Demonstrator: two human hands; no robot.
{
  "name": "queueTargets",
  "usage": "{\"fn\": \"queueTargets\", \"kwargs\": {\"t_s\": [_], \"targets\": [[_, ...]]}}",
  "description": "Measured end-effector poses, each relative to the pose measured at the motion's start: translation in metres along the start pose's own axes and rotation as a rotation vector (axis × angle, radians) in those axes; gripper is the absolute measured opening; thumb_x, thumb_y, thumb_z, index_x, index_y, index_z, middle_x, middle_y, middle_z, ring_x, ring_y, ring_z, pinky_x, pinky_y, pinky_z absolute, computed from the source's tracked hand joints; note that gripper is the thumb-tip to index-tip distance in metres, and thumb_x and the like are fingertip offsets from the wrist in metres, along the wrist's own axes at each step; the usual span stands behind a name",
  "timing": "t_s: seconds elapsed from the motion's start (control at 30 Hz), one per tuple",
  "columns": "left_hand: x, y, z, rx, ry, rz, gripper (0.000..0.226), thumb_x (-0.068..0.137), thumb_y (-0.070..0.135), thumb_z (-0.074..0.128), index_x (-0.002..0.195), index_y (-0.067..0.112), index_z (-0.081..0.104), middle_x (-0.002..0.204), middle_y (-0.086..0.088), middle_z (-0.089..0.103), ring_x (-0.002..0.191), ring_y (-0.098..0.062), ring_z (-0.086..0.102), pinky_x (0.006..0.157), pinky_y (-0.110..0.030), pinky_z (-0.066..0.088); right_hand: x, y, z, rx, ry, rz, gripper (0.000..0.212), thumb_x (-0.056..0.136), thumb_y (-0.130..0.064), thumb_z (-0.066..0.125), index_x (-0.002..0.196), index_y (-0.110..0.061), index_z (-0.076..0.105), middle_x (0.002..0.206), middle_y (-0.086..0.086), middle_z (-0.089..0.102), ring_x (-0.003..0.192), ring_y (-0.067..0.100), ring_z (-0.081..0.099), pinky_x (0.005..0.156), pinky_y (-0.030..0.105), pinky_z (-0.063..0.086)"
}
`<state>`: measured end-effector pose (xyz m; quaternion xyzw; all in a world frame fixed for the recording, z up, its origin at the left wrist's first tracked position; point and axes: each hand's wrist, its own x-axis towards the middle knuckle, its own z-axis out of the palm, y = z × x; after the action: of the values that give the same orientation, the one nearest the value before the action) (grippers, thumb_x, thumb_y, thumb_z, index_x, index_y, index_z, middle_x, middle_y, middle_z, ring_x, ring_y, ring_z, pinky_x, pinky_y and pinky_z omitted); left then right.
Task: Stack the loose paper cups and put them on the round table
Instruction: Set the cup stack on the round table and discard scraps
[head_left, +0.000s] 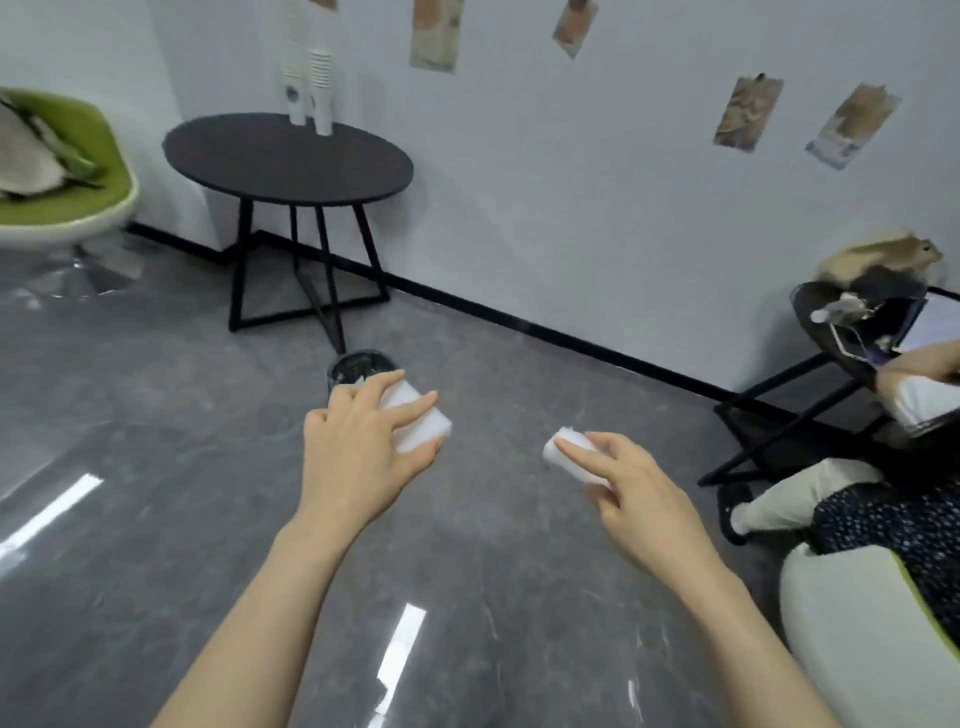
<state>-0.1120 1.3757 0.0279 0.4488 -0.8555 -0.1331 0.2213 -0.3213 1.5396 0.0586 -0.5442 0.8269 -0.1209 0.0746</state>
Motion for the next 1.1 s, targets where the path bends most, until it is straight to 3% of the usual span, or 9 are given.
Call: {"fn": "queueTargets", "kwargs": {"t_s": [0.17, 0.43, 0.57, 0.8, 1.1], "targets": [[0.061, -0.029, 0.003, 0.018, 0.076, -0.202, 0.045, 0.083, 0.056, 0.062, 0.126, 0.048, 0.057, 0.145, 0.014, 0.040, 0.123, -0.021, 0.038, 0.092, -0.037, 0.029, 0.117, -0.007, 0.004, -0.099, -0.060, -0.180, 0.058, 0.096, -0.010, 0.043, 0.140, -0.047, 0.036, 0.147, -0.013, 0.032, 0.130, 0.013, 0.034, 0.084, 0.030, 0.045], [0.148, -0.123, 0.008, 0.087, 0.131, -0.388, 0.045, 0.083, 0.052, 0.064, 0.127, 0.045, 0.057, 0.146, 0.011, 0.040, 0.124, -0.024, 0.038, 0.095, -0.040, 0.031, 0.279, -0.053, 0.053, -0.055, -0.154, -0.345, 0.058, 0.095, -0.008, 0.043, 0.140, -0.045, 0.038, 0.147, -0.012, 0.035, 0.131, 0.013, 0.033, 0.083, 0.031, 0.043], [0.202, -0.185, 0.012, 0.117, 0.066, -0.400, 0.047, 0.083, 0.048, 0.064, 0.129, 0.047, 0.055, 0.148, 0.012, 0.036, 0.125, -0.023, 0.035, 0.097, -0.039, 0.028, 0.353, -0.088, 0.084, -0.010, -0.168, -0.340, 0.055, 0.096, -0.011, 0.045, 0.140, -0.044, 0.040, 0.146, -0.012, 0.036, 0.130, 0.013, 0.035, 0.079, 0.028, 0.040], [0.331, -0.278, 0.030, 0.178, -0.072, -0.317, 0.050, 0.085, 0.052, 0.060, 0.134, 0.048, 0.049, 0.151, 0.011, 0.032, 0.127, -0.023, 0.032, 0.096, -0.040, 0.030, 0.465, -0.127, 0.137, -0.012, -0.209, -0.248, 0.054, 0.097, -0.013, 0.045, 0.140, -0.045, 0.038, 0.146, -0.010, 0.036, 0.130, 0.015, 0.036, 0.082, 0.033, 0.047], [0.486, -0.364, 0.143, 0.223, -0.243, -0.287, 0.059, 0.086, 0.055, 0.057, 0.141, 0.044, 0.041, 0.154, 0.008, 0.027, 0.129, -0.024, 0.031, 0.096, -0.042, 0.032, 0.629, -0.118, 0.243, 0.021, -0.262, -0.199, 0.056, 0.095, -0.012, 0.049, 0.143, -0.040, 0.037, 0.147, -0.004, 0.037, 0.128, 0.020, 0.038, 0.082, 0.034, 0.046]]}}
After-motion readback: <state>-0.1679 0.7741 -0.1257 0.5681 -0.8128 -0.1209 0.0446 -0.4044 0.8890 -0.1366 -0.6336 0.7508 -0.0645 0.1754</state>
